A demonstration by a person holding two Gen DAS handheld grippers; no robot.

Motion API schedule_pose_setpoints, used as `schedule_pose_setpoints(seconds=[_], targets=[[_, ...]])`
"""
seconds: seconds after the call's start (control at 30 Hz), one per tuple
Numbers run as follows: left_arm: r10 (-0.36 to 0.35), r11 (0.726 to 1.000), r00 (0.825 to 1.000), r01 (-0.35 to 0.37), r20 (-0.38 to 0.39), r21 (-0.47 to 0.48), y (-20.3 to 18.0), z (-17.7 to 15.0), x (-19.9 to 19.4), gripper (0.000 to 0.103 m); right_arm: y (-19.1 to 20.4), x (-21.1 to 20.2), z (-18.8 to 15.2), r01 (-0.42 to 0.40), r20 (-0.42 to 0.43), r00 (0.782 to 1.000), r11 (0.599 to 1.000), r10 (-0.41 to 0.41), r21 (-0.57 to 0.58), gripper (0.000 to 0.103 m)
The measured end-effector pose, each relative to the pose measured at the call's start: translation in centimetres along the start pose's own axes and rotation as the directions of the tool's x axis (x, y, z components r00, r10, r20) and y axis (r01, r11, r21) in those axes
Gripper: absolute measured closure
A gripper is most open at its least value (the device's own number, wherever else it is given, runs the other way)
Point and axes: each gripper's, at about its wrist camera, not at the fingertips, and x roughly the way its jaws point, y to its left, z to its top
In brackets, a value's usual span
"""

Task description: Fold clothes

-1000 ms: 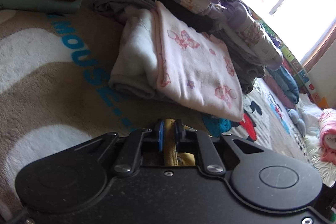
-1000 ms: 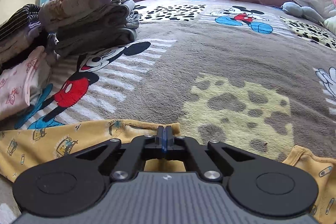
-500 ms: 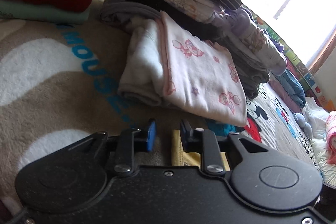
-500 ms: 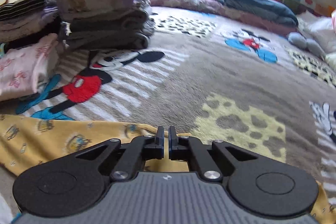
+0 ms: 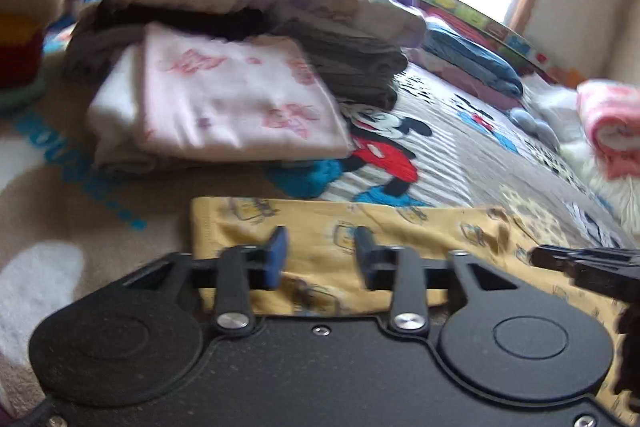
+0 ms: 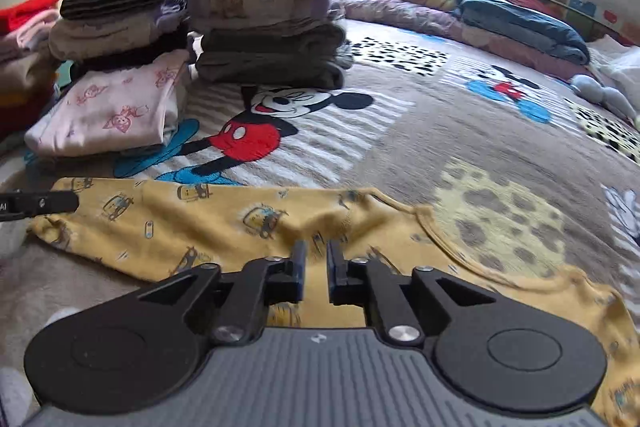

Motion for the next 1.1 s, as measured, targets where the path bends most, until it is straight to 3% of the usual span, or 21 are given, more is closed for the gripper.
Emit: schedule_pose_setpoints(seconds=[0.07,0.13,0.23,0.33,0.4,0.57,0.63,0.7,0.73,0.77,0.83,0.93,0.97,1.03,1.1], targets=[[0.015,1.0,0.999,-0.014,-0.045,0.015,-0.2,-0.6,1.0,0.057,-2.2,-2.5,-1.7,0.017,0.012,1.0,0.995,-0.018,0.098,0.083],[-0.013,1.0,1.0,0.013,-0.002,0.021,-0.8,0.0,0.1,0.058,-4.8,-5.2,-3.7,0.036,0.02,0.999,0.975,-0.041,0.221,0.079],[-0.079,0.994,0.996,0.077,0.034,0.072,-2.7,0.9,-1.0,0.058,-9.4,-9.4,-7.4,0.104,0.021,0.992,0.912,-0.122,0.396,0.076],[-0.169,0.975,0.985,0.165,0.018,0.149,-6.0,1.6,-0.4,0.068,-14.2,-14.1,-12.0,0.189,0.017,0.971,0.812,-0.237,0.552,0.076],[-0.224,0.957,0.974,0.224,-0.019,0.186,-8.4,2.3,1.0,0.068,-17.0,-16.9,-15.1,0.223,0.012,0.953,0.728,-0.303,0.648,0.074],[-0.32,0.903,0.939,0.342,-0.123,0.26,-14.6,4.0,6.1,0.078,-21.9,-21.7,-21.1,0.228,0.025,0.908,0.541,-0.419,0.809,0.072],[-0.307,0.905,0.932,0.348,-0.192,0.246,-16.0,4.3,9.2,0.078,-23.4,-22.8,-23.0,0.192,0.043,0.894,0.469,-0.445,0.862,0.07],[-0.274,0.926,0.931,0.323,-0.242,0.195,-16.2,4.8,11.5,0.078,-24.5,-23.4,-24.4,0.141,0.069,0.886,0.407,-0.459,0.902,0.066],[-0.257,0.937,0.929,0.308,-0.266,0.168,-16.2,5.0,12.6,0.079,-25.0,-23.3,-24.8,0.121,0.08,0.887,0.394,-0.456,0.911,0.066],[-0.286,0.937,0.925,0.324,-0.249,0.131,-16.0,5.5,12.4,0.079,-25.5,-23.2,-25.1,0.104,0.09,0.887,0.386,-0.452,0.916,0.066],[-0.366,0.923,0.901,0.384,-0.234,0.033,-15.6,6.2,11.8,0.079,-26.1,-22.8,-25.3,0.085,0.11,0.89,0.398,-0.443,0.914,0.062],[-0.389,0.915,0.875,0.404,-0.289,-0.007,-16.6,5.8,13.3,0.079,-27.0,-22.3,-25.6,0.055,0.144,0.889,0.414,-0.435,0.908,0.059],[-0.374,0.919,0.872,0.394,-0.317,-0.002,-17.0,5.5,14.3,0.079,-27.3,-22.1,-25.7,0.048,0.155,0.884,0.416,-0.441,0.908,0.059],[-0.327,0.94,0.886,0.34,-0.329,-0.02,-16.8,5.3,16.4,0.083,-27.9,-22.1,-25.8,0.052,0.16,0.87,0.409,-0.467,0.911,0.059],[-0.372,0.928,0.88,0.345,-0.294,-0.141,-15.8,6.1,16.4,0.084,-28.2,-22.5,-25.9,0.052,0.168,0.851,0.399,-0.497,0.915,0.059]])
